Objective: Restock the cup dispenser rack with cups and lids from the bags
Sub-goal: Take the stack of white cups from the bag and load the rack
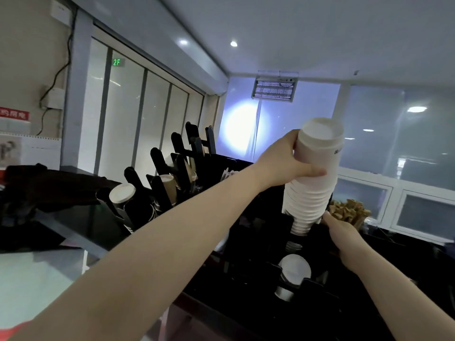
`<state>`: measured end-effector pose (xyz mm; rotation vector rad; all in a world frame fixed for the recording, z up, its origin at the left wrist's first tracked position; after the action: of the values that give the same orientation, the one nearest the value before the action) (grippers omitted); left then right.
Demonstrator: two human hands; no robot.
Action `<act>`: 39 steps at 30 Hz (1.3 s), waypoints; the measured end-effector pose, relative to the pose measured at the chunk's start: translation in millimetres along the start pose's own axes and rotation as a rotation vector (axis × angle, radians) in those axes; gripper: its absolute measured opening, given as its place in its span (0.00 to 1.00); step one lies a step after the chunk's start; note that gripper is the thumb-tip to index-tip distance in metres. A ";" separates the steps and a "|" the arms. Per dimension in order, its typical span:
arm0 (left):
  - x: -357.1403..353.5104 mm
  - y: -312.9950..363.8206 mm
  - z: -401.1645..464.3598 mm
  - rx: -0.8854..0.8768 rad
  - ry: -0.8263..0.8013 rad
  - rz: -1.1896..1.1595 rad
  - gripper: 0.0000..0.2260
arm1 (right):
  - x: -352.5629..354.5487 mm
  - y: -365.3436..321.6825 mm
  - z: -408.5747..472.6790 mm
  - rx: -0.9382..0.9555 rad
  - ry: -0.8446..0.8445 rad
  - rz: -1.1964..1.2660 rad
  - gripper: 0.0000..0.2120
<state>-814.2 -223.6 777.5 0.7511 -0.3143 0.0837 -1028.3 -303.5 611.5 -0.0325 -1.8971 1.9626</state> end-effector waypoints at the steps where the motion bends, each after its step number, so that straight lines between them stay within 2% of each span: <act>1: -2.7 -0.4 0.9 -0.003 -0.005 0.010 0.31 | 1.1 -1.1 -1.7 0.009 -0.004 -0.001 0.24; 4: -12.1 -2.0 2.6 -0.007 -0.031 0.025 0.31 | 6.4 -1.8 -7.0 0.019 0.012 0.020 0.17; 8: -20.0 -1.7 1.3 -0.004 -0.043 0.030 0.32 | 7.5 1.3 -16.7 0.007 0.019 0.086 0.18; 10: -20.2 -2.3 0.3 0.005 -0.044 0.025 0.32 | 7.4 -2.2 -25.8 0.025 0.017 0.119 0.14; 15: -18.2 -4.9 -9.9 0.033 -0.035 0.002 0.33 | 13.0 -20.5 -59.7 0.146 -0.012 0.134 0.12; 20: -19.2 -8.7 -33.6 0.052 0.013 0.059 0.28 | 17.6 -39.2 -106.2 0.261 0.007 0.155 0.12; 24: -31.8 -25.9 -69.3 0.100 -0.047 -0.001 0.26 | 3.2 -50.3 -145.1 0.399 0.002 0.019 0.12; 28: -29.1 -52.8 -132.1 0.147 -0.116 -0.071 0.29 | -26.1 -48.9 -183.3 0.532 -0.085 -0.149 0.12; 30: -16.9 -71.2 -168.2 0.177 -0.139 -0.051 0.26 | -46.9 -39.8 -197.8 0.544 -0.121 -0.192 0.12; 33: 13.4 -93.9 -221.4 0.222 -0.164 -0.031 0.22 | -87.8 -21.2 -215.0 0.518 -0.175 -0.120 0.13; 39: 112.4 -140.8 -305.0 0.394 -0.091 0.021 0.21 | -191.4 7.4 -243.2 0.443 -0.307 -0.003 0.15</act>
<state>-604.8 -122.4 510.4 1.1441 -0.3987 0.1338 -783.3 -129.8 536.3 0.4183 -1.5773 2.4529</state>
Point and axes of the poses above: each hand's wrist, its own z-axis towards the middle knuckle, its own x-axis out of the back of the hand, y = z × x, the point moved 9 cm from there along z, towards the middle knuckle
